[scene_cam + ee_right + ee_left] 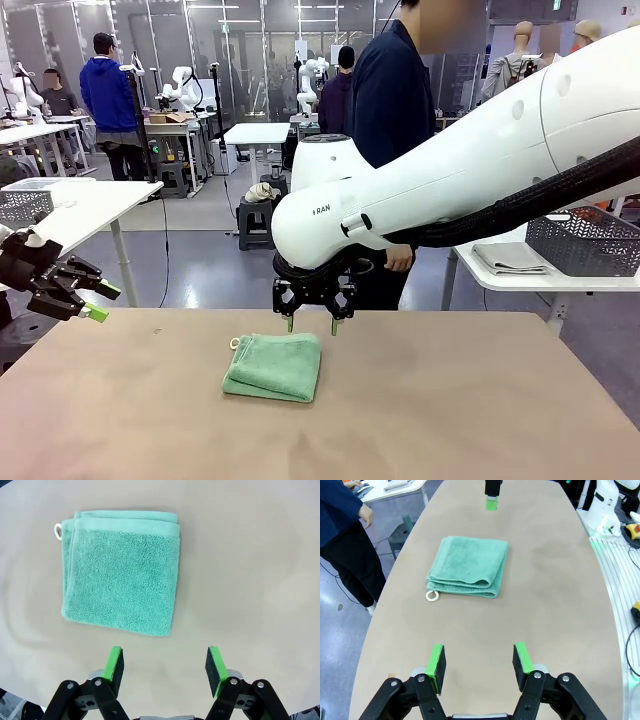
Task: Fold the towels and place them in the basket.
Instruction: Place the folded Towel with hook on the right side of the table.
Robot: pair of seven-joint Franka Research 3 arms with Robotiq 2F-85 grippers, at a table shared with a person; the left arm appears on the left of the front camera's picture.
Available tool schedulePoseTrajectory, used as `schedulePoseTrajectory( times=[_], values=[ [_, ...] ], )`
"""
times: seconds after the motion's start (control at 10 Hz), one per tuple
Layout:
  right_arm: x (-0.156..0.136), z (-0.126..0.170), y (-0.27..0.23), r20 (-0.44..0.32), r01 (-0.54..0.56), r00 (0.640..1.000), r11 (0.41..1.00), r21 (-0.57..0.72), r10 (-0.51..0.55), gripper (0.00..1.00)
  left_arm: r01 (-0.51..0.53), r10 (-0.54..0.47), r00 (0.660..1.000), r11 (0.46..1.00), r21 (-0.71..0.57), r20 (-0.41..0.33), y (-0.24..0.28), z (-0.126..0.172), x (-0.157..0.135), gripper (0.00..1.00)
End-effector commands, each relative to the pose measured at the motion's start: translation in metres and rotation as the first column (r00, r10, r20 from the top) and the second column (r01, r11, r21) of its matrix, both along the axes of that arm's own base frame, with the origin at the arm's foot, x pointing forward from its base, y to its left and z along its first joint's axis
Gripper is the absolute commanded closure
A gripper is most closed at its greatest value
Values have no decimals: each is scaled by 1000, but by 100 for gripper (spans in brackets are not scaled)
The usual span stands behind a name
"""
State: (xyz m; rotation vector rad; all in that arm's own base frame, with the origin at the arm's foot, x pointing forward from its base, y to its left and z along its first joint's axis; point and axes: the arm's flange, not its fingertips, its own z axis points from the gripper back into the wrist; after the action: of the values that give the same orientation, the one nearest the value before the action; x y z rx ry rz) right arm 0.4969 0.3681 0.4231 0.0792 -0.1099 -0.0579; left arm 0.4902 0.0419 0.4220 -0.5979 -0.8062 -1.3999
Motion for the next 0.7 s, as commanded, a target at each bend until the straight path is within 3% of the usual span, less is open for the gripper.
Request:
schedulePoseTrajectory(
  times=[0.0,0.3,0.6],
  values=[
    [2,1,1,4,8,1000,1000,-14,-8,18,-1,1,1000,1000,-1,1,0,1,-1,31],
    [4,-26,-2,5,33,999,999,30,-33,17,-1,1,1000,1000,-1,1,0,1,-1,31],
    [6,-63,-9,56,76,995,994,74,-80,17,-1,1,1000,1000,-1,1,0,1,-1,31]
  ],
)
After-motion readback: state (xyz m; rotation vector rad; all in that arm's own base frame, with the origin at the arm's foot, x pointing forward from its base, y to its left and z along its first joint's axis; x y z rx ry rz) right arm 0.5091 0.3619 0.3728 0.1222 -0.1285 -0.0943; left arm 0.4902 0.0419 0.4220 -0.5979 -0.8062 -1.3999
